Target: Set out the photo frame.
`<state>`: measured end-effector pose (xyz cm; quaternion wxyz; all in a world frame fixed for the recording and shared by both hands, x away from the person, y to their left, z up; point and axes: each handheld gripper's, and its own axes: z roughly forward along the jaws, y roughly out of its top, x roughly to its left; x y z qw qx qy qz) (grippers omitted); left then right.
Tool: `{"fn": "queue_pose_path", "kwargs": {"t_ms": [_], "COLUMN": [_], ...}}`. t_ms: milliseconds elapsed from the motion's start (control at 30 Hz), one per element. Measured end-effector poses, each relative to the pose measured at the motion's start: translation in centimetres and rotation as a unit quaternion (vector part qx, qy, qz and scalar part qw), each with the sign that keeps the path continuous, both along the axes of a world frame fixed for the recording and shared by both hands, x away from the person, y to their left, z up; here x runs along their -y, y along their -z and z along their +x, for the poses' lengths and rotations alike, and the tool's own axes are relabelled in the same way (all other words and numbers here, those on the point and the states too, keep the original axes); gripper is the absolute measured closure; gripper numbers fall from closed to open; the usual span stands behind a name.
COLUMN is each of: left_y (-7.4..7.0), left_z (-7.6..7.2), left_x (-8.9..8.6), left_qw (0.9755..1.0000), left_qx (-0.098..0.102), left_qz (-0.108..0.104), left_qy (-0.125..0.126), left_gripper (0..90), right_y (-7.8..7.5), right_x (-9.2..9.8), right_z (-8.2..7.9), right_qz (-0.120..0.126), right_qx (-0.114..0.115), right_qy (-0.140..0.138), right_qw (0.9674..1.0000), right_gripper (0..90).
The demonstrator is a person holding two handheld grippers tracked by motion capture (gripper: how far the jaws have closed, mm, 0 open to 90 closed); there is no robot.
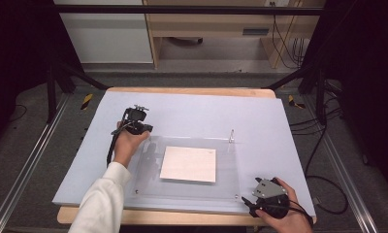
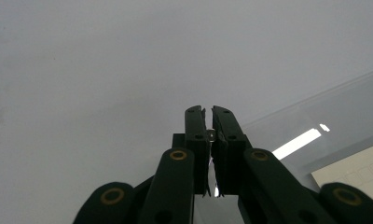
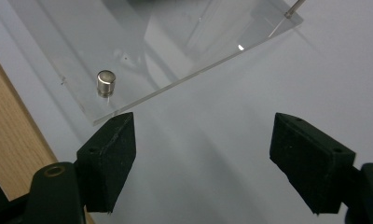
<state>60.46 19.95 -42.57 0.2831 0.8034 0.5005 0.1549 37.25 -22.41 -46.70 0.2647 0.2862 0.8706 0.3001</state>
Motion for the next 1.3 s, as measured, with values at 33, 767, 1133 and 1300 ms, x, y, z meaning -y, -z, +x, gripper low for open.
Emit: {"fn": "queue_pose_path", "kwargs": {"t_ms": [33, 767, 1133, 1300], "left_y": [0.0, 0.2, 0.3, 0.4], "left_z": [0.0, 0.7, 0.8, 0.6], "left_x": [0.0, -0.1, -0.1, -0.1], "left_qw": [1.0000, 1.0000, 1.0000, 0.9999], "left_qx": [-0.001, -0.008, -0.005, -0.003], "left_qz": [0.000, -0.005, -0.007, -0.010], "left_qy": [0.000, 0.000, 0.003, 0.007], "left_gripper": [84.9, 84.7, 84.5, 84.4], "right_y": [0.0, 0.1, -0.2, 0.1], "right_x": [0.0, -1.9, -2.9, -3.2], "right_z": [0.0, 0.0, -0.1, -0.3], "right_qz": [0.000, 0.002, 0.003, -0.006], "right_qx": [0.000, 0.019, 0.041, 0.052], "right_qy": [0.000, -0.048, -0.063, -0.070], "right_qw": [1.0000, 0.9987, 0.9972, 0.9962], "right_gripper": [22.9, 24.2, 26.3, 29.2]}}
